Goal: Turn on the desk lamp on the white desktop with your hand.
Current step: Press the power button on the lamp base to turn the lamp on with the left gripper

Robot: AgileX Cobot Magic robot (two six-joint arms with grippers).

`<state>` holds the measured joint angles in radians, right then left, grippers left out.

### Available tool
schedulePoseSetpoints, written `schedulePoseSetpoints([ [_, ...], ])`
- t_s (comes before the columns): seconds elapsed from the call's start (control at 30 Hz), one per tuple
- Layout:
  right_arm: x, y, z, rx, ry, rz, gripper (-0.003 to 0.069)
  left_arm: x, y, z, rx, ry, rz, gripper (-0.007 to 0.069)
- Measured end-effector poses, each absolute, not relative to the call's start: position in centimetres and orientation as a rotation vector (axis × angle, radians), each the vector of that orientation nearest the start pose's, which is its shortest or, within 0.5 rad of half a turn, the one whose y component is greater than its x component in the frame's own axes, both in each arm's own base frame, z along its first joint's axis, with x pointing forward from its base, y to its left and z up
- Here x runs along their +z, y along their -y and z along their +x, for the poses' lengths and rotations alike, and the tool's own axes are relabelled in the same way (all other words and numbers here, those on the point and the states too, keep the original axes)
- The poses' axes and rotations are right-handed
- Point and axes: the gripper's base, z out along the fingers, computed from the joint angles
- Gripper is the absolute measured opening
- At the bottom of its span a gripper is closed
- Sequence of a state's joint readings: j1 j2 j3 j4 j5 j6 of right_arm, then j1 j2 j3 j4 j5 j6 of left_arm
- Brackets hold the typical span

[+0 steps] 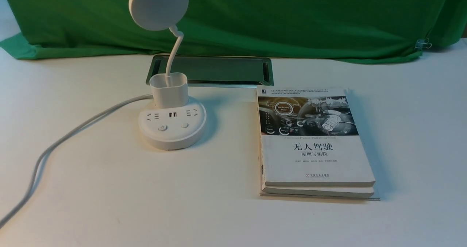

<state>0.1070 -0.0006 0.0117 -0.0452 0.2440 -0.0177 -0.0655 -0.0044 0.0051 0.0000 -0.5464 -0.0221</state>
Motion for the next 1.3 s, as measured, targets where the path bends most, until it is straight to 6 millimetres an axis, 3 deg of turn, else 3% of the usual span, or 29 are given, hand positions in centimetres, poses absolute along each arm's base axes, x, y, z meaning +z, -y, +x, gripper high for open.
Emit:
schedulePoseSetpoints([
  [0.13,18.7,-0.5,5.5,0.024,-1.732,-0.138,0.0237,27.4,0.0,2.5,-0.208,-0.708,-0.05,0.0001],
  [0.23,18.7,-0.5,5.5,0.024,-1.732,-0.138,0.0237,28.9,0.0,2.2,-0.287,-0.675,-0.076,0.0001],
  [0.27,18.7,-0.5,5.5,0.024,-1.732,-0.138,0.0237,30.8,0.1,2.0,-0.322,-0.679,-0.07,0.0001],
  [0.4,18.7,-0.5,5.5,0.024,-1.732,-0.138,0.0237,37.1,0.4,2.9,-0.326,-0.947,-0.076,0.0001],
  [0.5,18.7,-0.5,5.5,0.024,-1.732,-0.138,0.0237,38.8,0.3,5.6,-0.189,-1.263,-0.07,0.0001],
  [0.53,18.7,-0.5,5.5,0.024,-1.732,-0.138,0.0237,38.5,0.2,6.1,-0.157,-1.334,-0.069,0.0001],
  [0.63,18.7,-0.5,5.5,0.024,-1.732,-0.138,0.0237,36.6,0.0,10.2,-0.071,-1.708,-0.102,0.0001],
  [0.67,18.7,-0.5,5.5,0.024,-1.732,-0.138,0.0237,36.2,0.0,10.7,-0.071,-1.74,-0.105,0.0001],
  [0.73,18.7,-0.5,5.5,0.024,-1.732,-0.138,0.0237,33.7,0.6,13.4,-0.126,-1.983,-0.133,0.0001],
  [0.77,18.7,-0.5,5.5,0.024,-1.732,-0.138,0.0237,33.3,0.8,13.9,-0.142,-2.021,-0.13,0.0001],
  [0.83,18.7,-0.5,5.5,0.024,-1.732,-0.138,0.0237,30.4,2.4,16.7,-0.293,-2.246,-0.036,0.0001],
  [0.87,18.7,-0.5,5.5,0.024,-1.732,-0.138,0.0238,30.4,2.6,16.6,-0.32,-2.248,-0.051,0.0001],
  [0.97,18.7,-0.5,5.5,0.024,-1.732,-0.138,0.0238,27.4,4.9,19.8,-0.616,-2.4,-0.007,0.0001],
  [1.07,18.7,-0.5,5.5,0.024,-1.733,-0.138,0.0238,25.5,6.8,22.1,-0.731,-2.478,0.02,0.0001],
  [1.1,18.7,-0.5,5.5,0.024,-1.733,-0.138,0.0238,25.6,7.0,22.2,-0.732,-2.474,0.028,0.0001],
  [1.23,18.7,-0.5,5.5,0.024,-1.733,-0.138,0.0238,24.0,11.1,25.8,-0.545,-2.555,0.193,0.0001],
  [1.3,18.7,-0.5,5.5,0.024,-1.733,-0.138,0.0238,23.9,12.1,26.9,-0.476,-2.563,0.229,0.0001],
])
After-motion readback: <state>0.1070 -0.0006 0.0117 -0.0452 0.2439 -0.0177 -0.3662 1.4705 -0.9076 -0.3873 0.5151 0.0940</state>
